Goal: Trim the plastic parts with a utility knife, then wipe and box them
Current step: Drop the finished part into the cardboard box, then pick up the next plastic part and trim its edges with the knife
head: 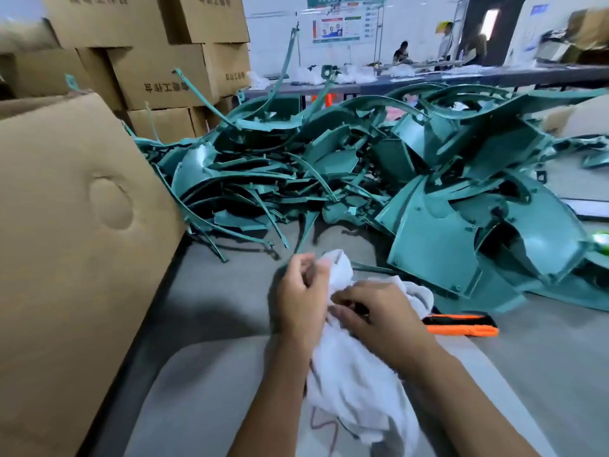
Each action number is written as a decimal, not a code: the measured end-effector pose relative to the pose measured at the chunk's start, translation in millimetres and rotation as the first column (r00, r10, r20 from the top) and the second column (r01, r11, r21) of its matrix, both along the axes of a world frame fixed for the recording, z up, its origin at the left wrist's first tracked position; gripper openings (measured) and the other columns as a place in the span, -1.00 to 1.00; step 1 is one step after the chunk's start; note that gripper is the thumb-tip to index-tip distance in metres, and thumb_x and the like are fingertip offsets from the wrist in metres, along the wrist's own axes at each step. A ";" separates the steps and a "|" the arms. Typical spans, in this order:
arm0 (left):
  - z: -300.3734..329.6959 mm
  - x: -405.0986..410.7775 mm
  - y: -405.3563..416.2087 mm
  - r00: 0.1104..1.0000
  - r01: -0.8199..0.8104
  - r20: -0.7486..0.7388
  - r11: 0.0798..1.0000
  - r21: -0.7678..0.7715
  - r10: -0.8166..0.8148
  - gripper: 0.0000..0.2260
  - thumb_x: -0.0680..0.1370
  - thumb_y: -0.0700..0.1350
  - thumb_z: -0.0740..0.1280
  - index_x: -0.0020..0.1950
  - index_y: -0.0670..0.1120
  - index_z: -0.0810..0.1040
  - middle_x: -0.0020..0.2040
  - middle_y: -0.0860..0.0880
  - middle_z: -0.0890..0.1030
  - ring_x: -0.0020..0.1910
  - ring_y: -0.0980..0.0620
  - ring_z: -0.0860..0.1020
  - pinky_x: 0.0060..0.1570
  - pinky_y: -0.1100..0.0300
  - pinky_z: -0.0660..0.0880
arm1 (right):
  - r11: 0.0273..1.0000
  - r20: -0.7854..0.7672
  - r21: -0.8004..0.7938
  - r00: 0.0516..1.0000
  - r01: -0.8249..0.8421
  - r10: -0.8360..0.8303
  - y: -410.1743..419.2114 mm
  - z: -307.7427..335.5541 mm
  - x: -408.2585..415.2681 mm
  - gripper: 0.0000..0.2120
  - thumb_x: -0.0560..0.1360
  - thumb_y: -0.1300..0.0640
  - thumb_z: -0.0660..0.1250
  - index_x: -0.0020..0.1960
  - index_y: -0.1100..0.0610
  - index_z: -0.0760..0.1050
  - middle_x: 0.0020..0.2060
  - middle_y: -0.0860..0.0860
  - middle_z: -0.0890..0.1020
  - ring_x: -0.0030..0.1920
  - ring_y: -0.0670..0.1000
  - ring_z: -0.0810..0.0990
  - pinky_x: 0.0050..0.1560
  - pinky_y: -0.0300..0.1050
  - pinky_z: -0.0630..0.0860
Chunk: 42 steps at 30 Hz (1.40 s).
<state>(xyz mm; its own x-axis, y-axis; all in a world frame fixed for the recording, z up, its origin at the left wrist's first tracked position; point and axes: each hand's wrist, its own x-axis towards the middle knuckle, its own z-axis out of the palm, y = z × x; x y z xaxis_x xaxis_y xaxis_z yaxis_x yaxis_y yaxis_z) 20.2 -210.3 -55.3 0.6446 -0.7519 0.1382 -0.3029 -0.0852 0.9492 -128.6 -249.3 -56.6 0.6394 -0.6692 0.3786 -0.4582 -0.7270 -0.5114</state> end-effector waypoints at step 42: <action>21.3 -22.5 14.6 0.780 0.442 -0.289 0.816 -0.373 -0.555 -0.58 0.59 -0.04 0.36 0.43 -0.10 0.47 0.25 -0.07 0.69 0.21 -0.13 0.67 0.17 0.04 0.62 | 0.685 0.812 0.560 0.474 -0.467 -0.340 -27.8 13.4 -46.4 -0.70 0.57 0.20 0.42 0.29 0.03 0.56 0.12 0.18 0.73 -0.16 0.20 0.75 -0.39 -0.19 0.61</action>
